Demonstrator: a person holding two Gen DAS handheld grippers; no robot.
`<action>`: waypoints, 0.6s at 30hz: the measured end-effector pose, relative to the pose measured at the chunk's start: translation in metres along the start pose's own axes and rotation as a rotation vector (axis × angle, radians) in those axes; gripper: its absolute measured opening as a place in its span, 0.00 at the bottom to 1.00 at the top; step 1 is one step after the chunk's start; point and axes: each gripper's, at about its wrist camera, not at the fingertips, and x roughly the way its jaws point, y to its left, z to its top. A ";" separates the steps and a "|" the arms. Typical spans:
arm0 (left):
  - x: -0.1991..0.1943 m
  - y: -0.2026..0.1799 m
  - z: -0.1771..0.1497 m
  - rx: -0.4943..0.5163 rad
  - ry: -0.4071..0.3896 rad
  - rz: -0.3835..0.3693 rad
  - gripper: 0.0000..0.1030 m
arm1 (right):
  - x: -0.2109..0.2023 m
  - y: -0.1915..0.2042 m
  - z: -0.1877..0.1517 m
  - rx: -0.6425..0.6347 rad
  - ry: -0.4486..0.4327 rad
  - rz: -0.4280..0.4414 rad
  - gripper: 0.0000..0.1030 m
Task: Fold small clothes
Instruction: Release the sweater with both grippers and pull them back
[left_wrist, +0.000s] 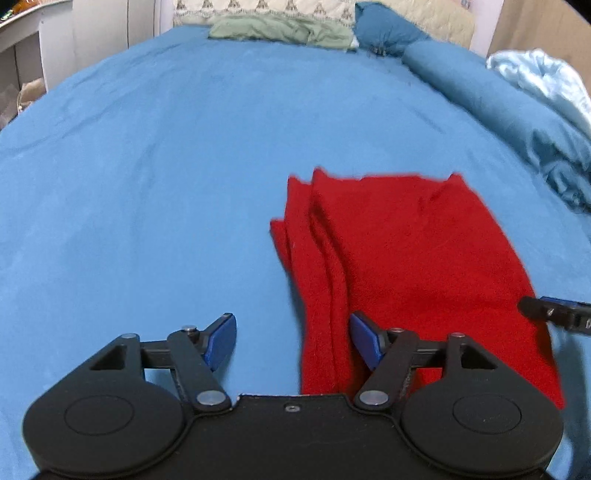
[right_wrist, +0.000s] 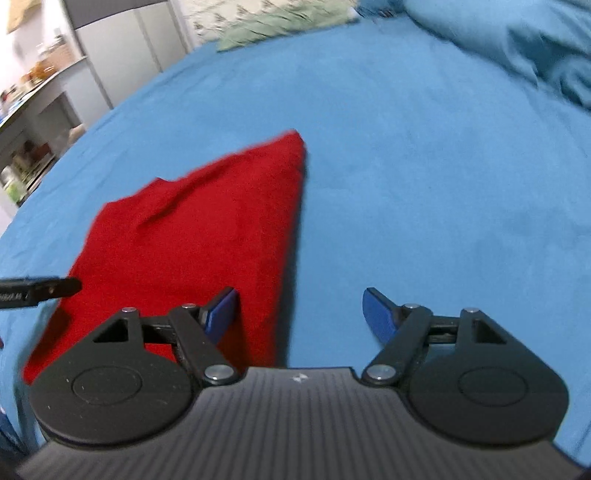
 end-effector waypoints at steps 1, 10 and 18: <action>0.005 -0.001 -0.002 0.014 0.008 0.015 0.72 | 0.003 -0.003 -0.003 0.019 -0.002 0.001 0.89; -0.025 -0.004 0.001 0.020 -0.045 0.045 0.72 | -0.017 -0.004 -0.004 0.008 -0.058 0.003 0.92; -0.142 -0.027 0.001 0.030 -0.213 0.067 0.95 | -0.132 0.028 0.004 -0.029 -0.160 0.012 1.00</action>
